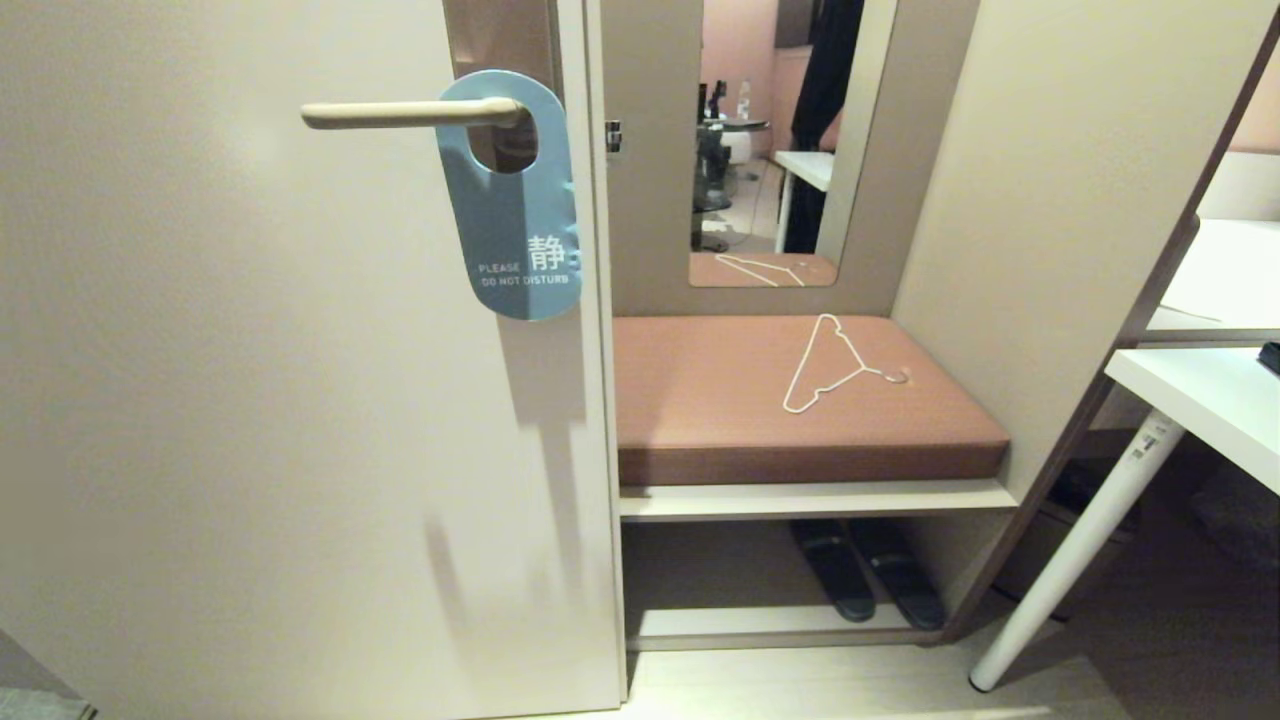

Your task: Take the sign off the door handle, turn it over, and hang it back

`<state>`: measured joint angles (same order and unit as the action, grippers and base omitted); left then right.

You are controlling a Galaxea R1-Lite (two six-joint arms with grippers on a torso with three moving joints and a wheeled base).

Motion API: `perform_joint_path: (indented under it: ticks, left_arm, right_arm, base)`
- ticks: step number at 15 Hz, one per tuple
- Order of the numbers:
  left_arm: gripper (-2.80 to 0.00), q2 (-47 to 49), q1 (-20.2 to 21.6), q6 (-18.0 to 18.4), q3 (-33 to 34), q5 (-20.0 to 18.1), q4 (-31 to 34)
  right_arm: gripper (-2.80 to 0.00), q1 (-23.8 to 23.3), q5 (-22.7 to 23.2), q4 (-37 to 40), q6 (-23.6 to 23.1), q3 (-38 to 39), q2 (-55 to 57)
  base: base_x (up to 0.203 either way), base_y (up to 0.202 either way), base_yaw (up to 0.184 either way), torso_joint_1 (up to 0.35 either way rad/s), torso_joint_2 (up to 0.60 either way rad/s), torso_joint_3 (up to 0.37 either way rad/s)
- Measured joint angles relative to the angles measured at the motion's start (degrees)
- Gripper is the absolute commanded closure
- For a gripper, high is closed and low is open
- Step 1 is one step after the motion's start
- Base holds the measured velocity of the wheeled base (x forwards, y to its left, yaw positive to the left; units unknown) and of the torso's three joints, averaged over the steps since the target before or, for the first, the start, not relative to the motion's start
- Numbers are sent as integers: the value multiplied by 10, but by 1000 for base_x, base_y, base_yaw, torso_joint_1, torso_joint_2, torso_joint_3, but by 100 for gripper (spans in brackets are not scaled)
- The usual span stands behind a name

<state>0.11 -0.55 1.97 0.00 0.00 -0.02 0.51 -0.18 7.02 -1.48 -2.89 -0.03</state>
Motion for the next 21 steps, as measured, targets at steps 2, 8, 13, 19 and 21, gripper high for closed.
perform_joint_path:
  ticks: [2, 8, 13, 19, 21]
  left_arm:
    - [0, -1, 0, -2, 0, 4, -3]
    - [0, -1, 0, -2, 0, 4, -4]
    - [0, -2, 0, -3, 0, 5, -4]
    - [0, -2, 0, -4, 0, 6, -4]
    - [0, -2, 0, -4, 0, 5, -4]
  right_arm:
    - [0, 0, 0, 0, 0, 0, 0]
    - [0, 0, 0, 0, 0, 0, 0]
    - [0, 0, 0, 0, 0, 0, 0]
    - [0, 0, 0, 0, 0, 0, 0]
    - [0, 0, 0, 0, 0, 0, 0]
  base:
    - [0, 0, 0, 0, 0, 0]
    - [0, 0, 0, 0, 0, 0]
    - [0, 0, 0, 0, 0, 0]
    - [0, 0, 0, 0, 0, 0]
    - [0, 0, 0, 0, 0, 0]
